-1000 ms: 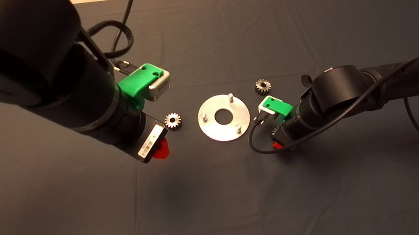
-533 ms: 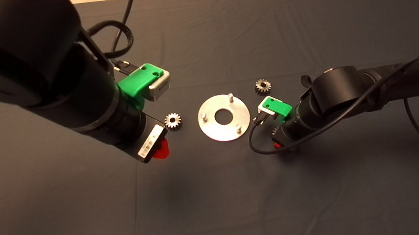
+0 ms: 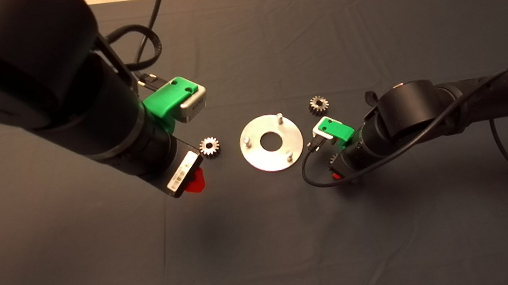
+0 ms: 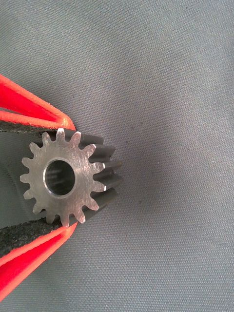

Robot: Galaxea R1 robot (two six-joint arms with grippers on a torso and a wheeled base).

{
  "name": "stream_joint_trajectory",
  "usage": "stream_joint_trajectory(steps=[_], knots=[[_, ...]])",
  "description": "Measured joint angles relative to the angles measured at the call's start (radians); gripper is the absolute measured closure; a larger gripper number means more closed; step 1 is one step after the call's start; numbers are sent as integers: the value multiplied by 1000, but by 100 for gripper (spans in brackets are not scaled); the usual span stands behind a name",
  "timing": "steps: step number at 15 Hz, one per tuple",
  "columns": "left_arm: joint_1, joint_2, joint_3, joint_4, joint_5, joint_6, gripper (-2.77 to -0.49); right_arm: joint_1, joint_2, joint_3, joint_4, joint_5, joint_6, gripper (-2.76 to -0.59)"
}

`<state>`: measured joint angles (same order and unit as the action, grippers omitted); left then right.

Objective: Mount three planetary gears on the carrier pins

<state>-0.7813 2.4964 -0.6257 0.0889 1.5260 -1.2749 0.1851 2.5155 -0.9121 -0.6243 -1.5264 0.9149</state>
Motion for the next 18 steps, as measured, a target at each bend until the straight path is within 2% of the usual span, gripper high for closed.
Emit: stream_joint_trajectory(steps=[5, 6, 7, 9, 11, 15, 18], knots=[[0, 0, 0, 0, 0, 0, -217, 2, 6, 0, 0, -4, 1, -104], [0, 0, 0, 0, 0, 0, -217, 10, 14, -1, 3, -5, 1, -103], [0, 0, 0, 0, 0, 0, -217, 27, 24, -1, 7, -8, 1, -103], [0, 0, 0, 0, 0, 0, -217, 79, 53, -5, 18, -8, 2, -103], [0, 0, 0, 0, 0, 0, -217, 120, 87, -10, 44, -6, 3, -103], [0, 0, 0, 0, 0, 0, -217, 176, 145, -13, 110, -6, 6, -102], [0, 0, 0, 0, 0, 0, -217, 199, 174, -14, 134, -4, 10, -102]])
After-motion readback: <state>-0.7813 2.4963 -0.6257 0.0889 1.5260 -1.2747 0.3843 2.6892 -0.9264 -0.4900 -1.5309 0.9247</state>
